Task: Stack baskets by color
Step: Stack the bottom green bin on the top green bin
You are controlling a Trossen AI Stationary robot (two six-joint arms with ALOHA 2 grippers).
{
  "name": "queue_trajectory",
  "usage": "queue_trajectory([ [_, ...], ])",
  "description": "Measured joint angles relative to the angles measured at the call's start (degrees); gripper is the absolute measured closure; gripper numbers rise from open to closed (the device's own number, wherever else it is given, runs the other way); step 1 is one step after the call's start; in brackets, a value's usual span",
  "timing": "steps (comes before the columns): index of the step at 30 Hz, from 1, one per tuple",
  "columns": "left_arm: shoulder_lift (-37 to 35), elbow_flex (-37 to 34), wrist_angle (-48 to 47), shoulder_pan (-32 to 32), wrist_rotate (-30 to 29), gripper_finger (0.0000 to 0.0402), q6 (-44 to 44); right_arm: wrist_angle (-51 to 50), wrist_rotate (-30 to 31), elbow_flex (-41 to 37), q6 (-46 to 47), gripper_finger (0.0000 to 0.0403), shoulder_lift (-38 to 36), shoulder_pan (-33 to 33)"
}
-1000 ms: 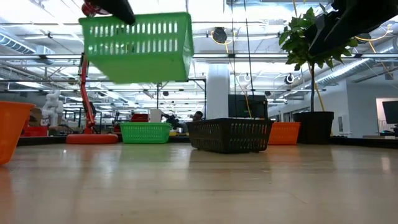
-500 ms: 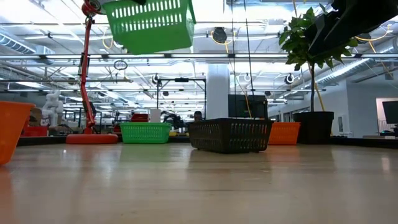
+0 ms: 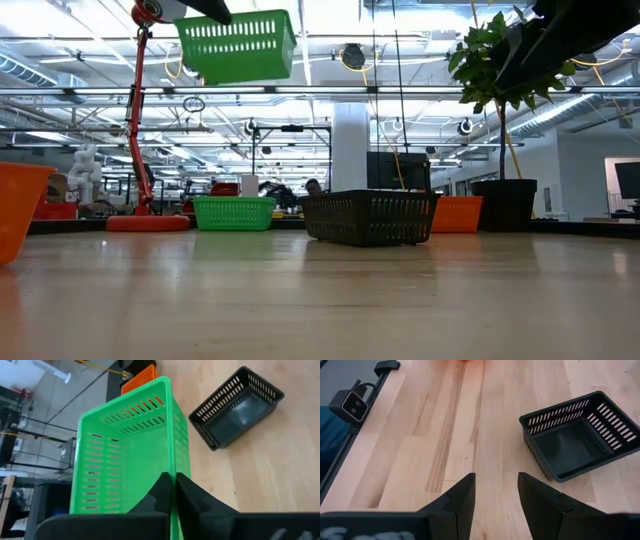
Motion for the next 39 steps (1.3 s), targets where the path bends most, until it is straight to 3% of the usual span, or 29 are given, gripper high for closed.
queue_trajectory([
  [15,-2.48,-0.65,2.41,21.14,14.88,0.0391,13.77,-0.16,1.46,0.0,5.49,0.0261,0.02,2.35],
  [20,-2.44,-4.8,8.88,28.58,23.28,0.0395,18.34,-0.21,1.42,0.0,2.55,0.0261,0.02,3.35],
  [28,-2.43,-14.27,20.6,38.34,31.21,0.0396,24.03,-0.47,1.44,0.0,-3.37,0.0261,0.02,3.29],
  [39,-2.42,-23.25,29.31,47.12,35.61,0.0396,29.48,-0.89,1.54,0.0,-7.65,0.0261,0.02,3.27],
])
